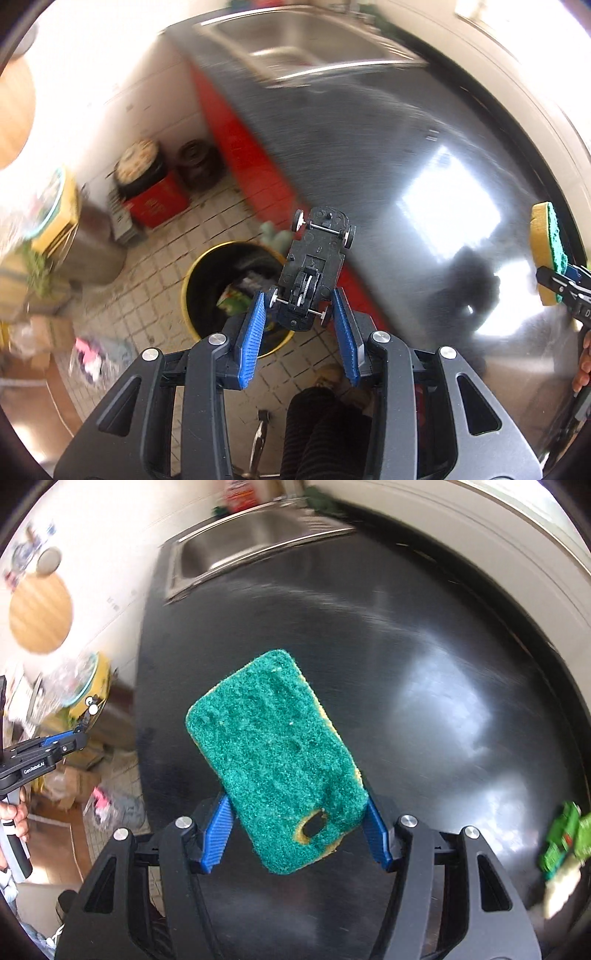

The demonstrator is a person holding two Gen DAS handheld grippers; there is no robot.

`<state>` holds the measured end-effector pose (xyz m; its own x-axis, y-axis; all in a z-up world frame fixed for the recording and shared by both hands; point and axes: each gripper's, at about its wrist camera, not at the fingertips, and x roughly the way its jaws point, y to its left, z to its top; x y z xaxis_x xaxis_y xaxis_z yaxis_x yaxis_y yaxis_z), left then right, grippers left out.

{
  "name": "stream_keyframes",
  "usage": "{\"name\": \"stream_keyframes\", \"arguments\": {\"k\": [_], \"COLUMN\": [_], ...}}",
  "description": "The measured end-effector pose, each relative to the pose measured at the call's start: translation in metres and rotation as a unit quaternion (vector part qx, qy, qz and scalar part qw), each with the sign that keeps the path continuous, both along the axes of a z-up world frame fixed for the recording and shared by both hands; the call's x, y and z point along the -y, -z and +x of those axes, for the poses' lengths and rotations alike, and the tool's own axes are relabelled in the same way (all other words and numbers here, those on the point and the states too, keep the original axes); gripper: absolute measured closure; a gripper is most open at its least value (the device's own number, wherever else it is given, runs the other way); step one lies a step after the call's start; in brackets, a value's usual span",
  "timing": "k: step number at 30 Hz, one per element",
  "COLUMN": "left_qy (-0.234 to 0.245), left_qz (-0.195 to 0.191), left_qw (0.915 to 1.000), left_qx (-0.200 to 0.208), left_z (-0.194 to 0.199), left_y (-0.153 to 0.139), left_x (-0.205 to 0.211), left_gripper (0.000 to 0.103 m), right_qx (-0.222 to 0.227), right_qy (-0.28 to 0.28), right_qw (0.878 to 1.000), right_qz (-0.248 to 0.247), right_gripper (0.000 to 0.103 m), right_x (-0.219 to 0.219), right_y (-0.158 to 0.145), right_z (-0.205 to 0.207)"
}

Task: Collect trash
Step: 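Carry the sponge and chassis in both grippers over the trash bin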

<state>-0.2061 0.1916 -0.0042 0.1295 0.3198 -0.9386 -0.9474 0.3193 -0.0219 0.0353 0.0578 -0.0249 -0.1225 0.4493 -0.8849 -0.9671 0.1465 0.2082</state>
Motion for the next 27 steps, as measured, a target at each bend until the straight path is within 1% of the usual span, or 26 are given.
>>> {"name": "stream_keyframes", "arguments": {"k": [6, 7, 11, 14, 16, 19, 27], "left_qy": [-0.059, -0.064, -0.088, -0.099, -0.100, -0.103, -0.113], "left_qz": [-0.011, -0.013, -0.021, -0.027, -0.032, -0.039, -0.054], "left_qw": [0.9982, 0.9978, 0.9959, 0.9945, 0.9942, 0.9936, 0.9916], "left_qx": [0.004, 0.004, 0.010, 0.017, 0.020, 0.026, 0.031], "left_z": [-0.070, -0.078, -0.104, -0.115, -0.119, -0.123, -0.132], "left_y": [0.011, 0.013, 0.022, 0.029, 0.035, 0.042, 0.057], "left_x": [-0.003, -0.003, -0.007, -0.011, -0.014, -0.017, -0.018], "left_gripper": [0.067, 0.067, 0.067, 0.067, 0.067, 0.067, 0.067], "right_qx": [0.010, 0.010, 0.005, 0.003, 0.007, 0.012, 0.014], "right_qy": [-0.091, -0.108, -0.148, -0.174, -0.188, -0.199, -0.217], "right_qw": [0.996, 0.994, 0.989, 0.985, 0.982, 0.980, 0.975], "right_qz": [-0.008, -0.010, -0.016, -0.017, -0.019, -0.024, -0.043], "right_gripper": [0.042, 0.042, 0.042, 0.042, 0.042, 0.042, 0.043], "right_x": [-0.050, -0.059, -0.088, -0.107, -0.114, -0.122, -0.140], "right_y": [0.003, 0.003, 0.004, 0.001, 0.000, 0.001, 0.015], "right_z": [-0.090, -0.107, -0.150, -0.182, -0.199, -0.214, -0.231]}}
